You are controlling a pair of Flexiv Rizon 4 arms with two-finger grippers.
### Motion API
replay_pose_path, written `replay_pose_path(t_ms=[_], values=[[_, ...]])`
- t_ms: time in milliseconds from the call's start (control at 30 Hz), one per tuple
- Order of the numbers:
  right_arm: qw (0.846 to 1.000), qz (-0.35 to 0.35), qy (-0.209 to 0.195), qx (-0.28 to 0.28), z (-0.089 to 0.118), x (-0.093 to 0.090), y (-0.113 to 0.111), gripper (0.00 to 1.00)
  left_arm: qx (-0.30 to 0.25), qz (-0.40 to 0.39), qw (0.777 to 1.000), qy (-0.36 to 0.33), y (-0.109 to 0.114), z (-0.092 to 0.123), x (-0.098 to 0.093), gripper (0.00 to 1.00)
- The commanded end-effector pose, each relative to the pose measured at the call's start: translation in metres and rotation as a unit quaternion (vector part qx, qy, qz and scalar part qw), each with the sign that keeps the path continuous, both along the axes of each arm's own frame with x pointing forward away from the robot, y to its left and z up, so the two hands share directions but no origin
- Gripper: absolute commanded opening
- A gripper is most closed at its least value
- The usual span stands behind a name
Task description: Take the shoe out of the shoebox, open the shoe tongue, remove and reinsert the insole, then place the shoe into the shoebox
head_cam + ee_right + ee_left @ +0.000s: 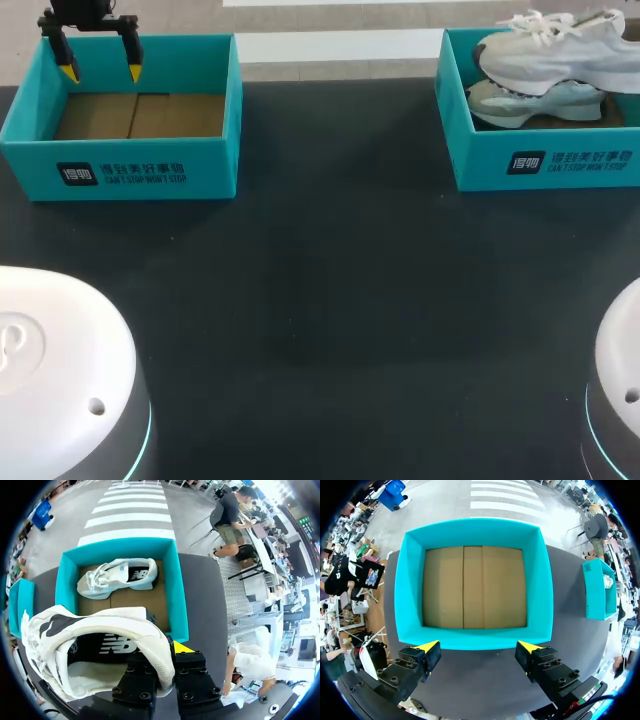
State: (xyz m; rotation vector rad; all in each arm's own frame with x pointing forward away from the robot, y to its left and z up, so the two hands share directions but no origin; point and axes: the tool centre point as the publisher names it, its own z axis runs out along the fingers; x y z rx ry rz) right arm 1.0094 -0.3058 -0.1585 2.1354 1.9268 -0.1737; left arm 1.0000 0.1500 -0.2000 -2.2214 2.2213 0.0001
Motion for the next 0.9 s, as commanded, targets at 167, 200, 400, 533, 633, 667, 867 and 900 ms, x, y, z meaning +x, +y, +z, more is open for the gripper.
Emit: replay_pose_path(t_ms=[167,200,400,533,633,667,867,900], values=[[1.0,0.0,-0.003,0.0,0.004,-0.003,0.0,0.0,0.0,0.0,1.0,0.0,0.0,0.0,0.0,1.0],[1.0,0.0,-0.003,0.0,0.004,-0.003,0.0,0.0,0.0,0.0,1.0,0.0,0.0,0.0,0.0,1.0],[1.0,0.009,0.0,-0.009,0.001,-0.051,0.056,0.0,0.0,0.0,1.0,0.0,0.0,0.0,0.0,1.0],[1.0,0.009,-0.003,-0.016,0.001,-0.082,0.097,0.0,0.0,0.0,1.0,0.0,0.0,0.0,0.0,1.0],[1.0,0.011,-0.014,-0.006,0.005,-0.102,0.124,0.0,0.0,0.0,1.0,0.0,0.0,0.0,0.0,1.0],[1.0,0.014,-0.012,-0.012,0.005,-0.109,0.133,0.0,0.0,0.0,1.0,0.0,0.0,0.0,0.0,1.0],[1.0,0.019,-0.003,-0.009,0.008,-0.152,0.181,0.0,0.0,0.0,1.0,0.0,0.0,0.0,0.0,1.0],[1.0,0.018,0.002,-0.015,0.008,-0.158,0.187,0.0,0.0,0.0,1.0,0.0,0.0,0.0,0.0,1.0]])
